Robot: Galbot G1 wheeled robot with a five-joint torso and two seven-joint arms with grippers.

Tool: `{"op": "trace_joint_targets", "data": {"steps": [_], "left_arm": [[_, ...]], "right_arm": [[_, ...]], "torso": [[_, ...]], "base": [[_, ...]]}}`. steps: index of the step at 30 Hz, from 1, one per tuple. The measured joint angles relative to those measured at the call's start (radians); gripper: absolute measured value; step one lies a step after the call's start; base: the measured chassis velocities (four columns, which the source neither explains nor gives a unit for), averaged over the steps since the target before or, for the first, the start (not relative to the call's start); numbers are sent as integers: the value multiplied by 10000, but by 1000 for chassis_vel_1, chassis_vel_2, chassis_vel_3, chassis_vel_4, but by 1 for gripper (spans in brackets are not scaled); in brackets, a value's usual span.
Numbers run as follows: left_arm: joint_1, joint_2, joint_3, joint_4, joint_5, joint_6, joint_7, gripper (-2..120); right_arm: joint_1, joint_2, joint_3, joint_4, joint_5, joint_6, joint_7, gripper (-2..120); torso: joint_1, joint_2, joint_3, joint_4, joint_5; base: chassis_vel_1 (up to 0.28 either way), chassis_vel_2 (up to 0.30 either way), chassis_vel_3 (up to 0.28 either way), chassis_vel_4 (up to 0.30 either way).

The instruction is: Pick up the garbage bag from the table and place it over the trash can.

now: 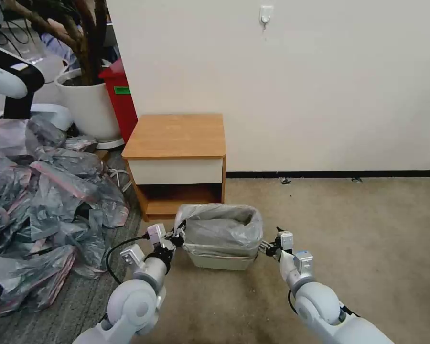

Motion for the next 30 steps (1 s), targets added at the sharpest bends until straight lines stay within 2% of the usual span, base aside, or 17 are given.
{"op": "trace_joint_targets", "data": {"steps": [7,13,22,24,30], "left_arm": [[-46,-43,3,71,17,-28,7,9],[-111,-9,-83,38,-1,-37,10,9],[-98,-43,-201,-113,-252,-44,-18,9],[-113,-14,-230,-110,-254,-44,-29,9],[-158,25,-260,-40,-246,-44,-35,9]], "right_arm": [[-69,-73,95,132,146,-95,99,114],[-181,-60,122,130,59,-159,162,114],[-342,-76,236,157,-176,-178,265,107],[-403,-73,321,287,-183,-179,348,101],[-596,-134,484,600,-177,-178,404,100]], "torso": [[0,0,0,0,0],[0,0,0,0,1],[0,0,0,0,0],[0,0,0,0,0],[0,0,0,0,-1]], "base": [[0,0,0,0],[0,0,0,0],[0,0,0,0],[0,0,0,0],[0,0,0,0]]}}
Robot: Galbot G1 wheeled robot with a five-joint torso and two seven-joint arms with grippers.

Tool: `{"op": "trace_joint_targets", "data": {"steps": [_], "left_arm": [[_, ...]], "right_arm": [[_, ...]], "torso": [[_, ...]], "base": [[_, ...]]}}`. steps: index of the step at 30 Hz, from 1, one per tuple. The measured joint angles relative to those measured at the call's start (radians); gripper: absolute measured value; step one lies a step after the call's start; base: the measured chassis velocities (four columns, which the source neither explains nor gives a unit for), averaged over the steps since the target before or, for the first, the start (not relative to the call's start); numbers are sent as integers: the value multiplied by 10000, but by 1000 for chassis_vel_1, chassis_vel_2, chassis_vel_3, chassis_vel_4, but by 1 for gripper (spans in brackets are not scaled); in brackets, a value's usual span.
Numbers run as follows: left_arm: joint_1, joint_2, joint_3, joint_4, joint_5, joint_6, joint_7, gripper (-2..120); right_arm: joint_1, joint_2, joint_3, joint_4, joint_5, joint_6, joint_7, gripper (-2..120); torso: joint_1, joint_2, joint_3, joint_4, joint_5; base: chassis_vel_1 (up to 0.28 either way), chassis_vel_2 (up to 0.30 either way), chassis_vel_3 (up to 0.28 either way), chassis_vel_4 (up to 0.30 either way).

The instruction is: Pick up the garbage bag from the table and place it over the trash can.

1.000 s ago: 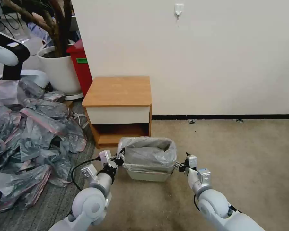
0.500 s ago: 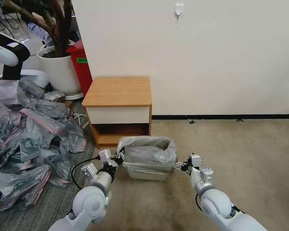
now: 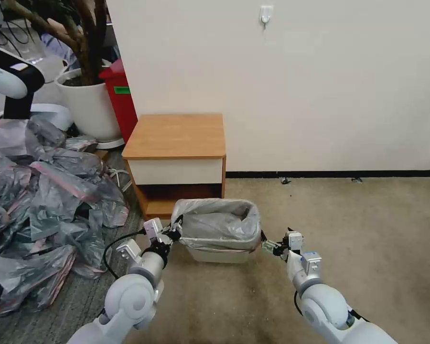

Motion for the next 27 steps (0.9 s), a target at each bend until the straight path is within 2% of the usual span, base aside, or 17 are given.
{"op": "trace_joint_targets", "data": {"steps": [12,20,25,27], "left_arm": [[-19,-20,-151,180,97,-40,1,9],[-54,-13,-168,383,387,-234,55,9],[-100,-13,-98,517,691,-277,152,9],[-110,-8,-40,567,939,-322,229,9]], "right_arm": [[-127,-134,343,249,24,20,231,100],[96,-496,963,715,466,19,275,99],[82,-698,1076,1254,463,10,265,92],[73,-774,1056,1709,453,-44,243,86]], "torso": [[0,0,0,0,1],[0,0,0,1,0],[0,0,0,0,0],[0,0,0,0,1]], "base": [[0,0,0,0],[0,0,0,0],[0,0,0,0],[0,0,0,0]]}}
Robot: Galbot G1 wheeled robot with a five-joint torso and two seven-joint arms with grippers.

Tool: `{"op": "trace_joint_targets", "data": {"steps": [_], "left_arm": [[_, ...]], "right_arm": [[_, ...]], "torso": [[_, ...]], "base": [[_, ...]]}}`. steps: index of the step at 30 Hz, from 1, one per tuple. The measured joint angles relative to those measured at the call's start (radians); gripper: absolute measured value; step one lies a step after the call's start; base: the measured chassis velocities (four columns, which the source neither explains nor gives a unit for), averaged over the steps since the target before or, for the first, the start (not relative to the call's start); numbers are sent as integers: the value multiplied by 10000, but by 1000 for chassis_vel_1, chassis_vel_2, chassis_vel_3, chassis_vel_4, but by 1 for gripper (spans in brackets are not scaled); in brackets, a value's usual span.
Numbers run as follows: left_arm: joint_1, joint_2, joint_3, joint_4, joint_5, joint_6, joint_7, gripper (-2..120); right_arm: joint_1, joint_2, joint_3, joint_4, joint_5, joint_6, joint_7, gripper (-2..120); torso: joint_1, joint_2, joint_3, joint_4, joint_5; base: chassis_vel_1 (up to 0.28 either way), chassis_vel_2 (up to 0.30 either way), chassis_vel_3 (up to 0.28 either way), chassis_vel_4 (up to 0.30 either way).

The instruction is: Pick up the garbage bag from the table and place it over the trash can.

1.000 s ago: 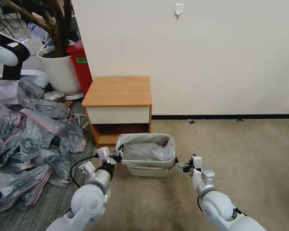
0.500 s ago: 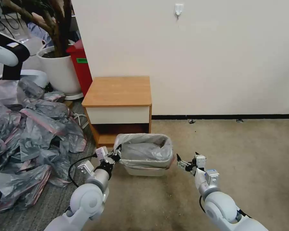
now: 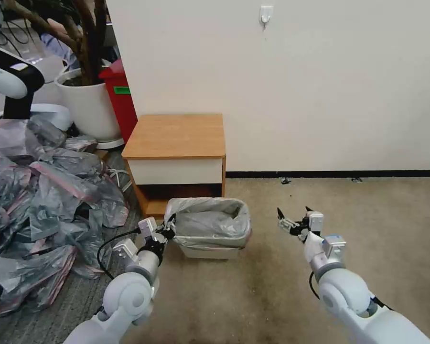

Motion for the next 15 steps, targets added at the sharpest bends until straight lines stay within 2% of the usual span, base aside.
{"op": "trace_joint_targets", "data": {"steps": [7,8,9,12,15], "left_arm": [[4,24,89,37,564,-139,137,9],[4,24,89,37,564,-139,137,9],[24,45,114,71,840,-210,223,9],[56,63,145,133,1246,-295,354,9],[100,84,264,246,2011,-424,646,9]], "right_arm": [[18,-198,-156,963,-69,-167,-282,64],[18,-198,-156,963,-69,-167,-282,64],[19,-290,-232,1189,-172,-188,-457,55],[1,-388,-320,1381,-354,-194,-763,50],[-102,-580,-598,1559,-1055,-178,-1801,32]], "torso": [[0,0,0,0,-1],[0,0,0,0,-1],[0,0,0,0,0],[0,0,0,1,-1],[0,0,0,0,0]], "base": [[0,0,0,0],[0,0,0,0],[0,0,0,0],[0,0,0,0],[0,0,0,0]]}}
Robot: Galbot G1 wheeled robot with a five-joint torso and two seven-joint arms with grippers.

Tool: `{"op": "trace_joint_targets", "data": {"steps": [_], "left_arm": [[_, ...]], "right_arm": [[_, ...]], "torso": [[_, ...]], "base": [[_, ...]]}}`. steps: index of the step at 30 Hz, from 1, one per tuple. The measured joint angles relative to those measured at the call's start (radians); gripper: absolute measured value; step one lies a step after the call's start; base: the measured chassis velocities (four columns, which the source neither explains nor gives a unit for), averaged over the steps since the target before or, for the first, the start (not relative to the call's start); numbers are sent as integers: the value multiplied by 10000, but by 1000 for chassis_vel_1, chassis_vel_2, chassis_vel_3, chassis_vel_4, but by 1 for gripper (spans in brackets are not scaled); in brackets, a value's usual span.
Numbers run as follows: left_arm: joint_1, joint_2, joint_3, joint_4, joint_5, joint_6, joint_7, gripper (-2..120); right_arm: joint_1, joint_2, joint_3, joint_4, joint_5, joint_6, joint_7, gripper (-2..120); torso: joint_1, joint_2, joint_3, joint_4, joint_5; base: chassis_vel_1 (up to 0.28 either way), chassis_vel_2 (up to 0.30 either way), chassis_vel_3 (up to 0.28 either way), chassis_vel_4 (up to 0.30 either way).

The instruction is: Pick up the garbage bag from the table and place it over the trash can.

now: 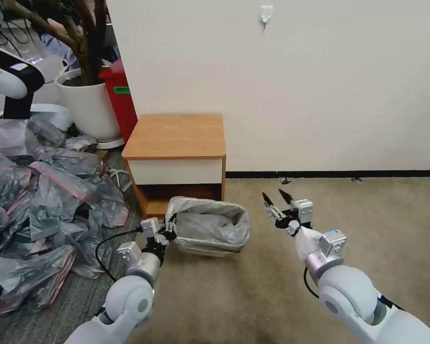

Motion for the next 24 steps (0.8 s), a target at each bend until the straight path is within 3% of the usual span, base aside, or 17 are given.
{"op": "trace_joint_targets", "data": {"steps": [5,9,14,20,24], "left_arm": [[-20,14,100,34,509,-122,207,9],[7,18,189,36,1125,-269,535,9],[125,21,216,23,2032,-456,1002,9],[240,11,250,-18,2612,-593,1295,9],[365,-14,264,-44,3192,-756,1590,9]], "right_arm": [[114,-251,-77,-46,-387,-2,-1053,17],[459,-546,-210,-159,-669,-523,-2422,0],[1004,-770,-438,-314,-859,-1062,-3781,0],[1455,-919,-603,-411,-854,-1915,-4658,0],[1842,-981,-748,-373,-856,-3623,-5368,0]], "torso": [[0,0,0,0,0],[0,0,0,0,0],[0,0,0,1,0],[0,0,0,1,1],[0,0,0,1,0]], "base": [[0,0,0,0],[0,0,0,0],[0,0,0,0],[0,0,0,0],[0,0,0,0]]}}
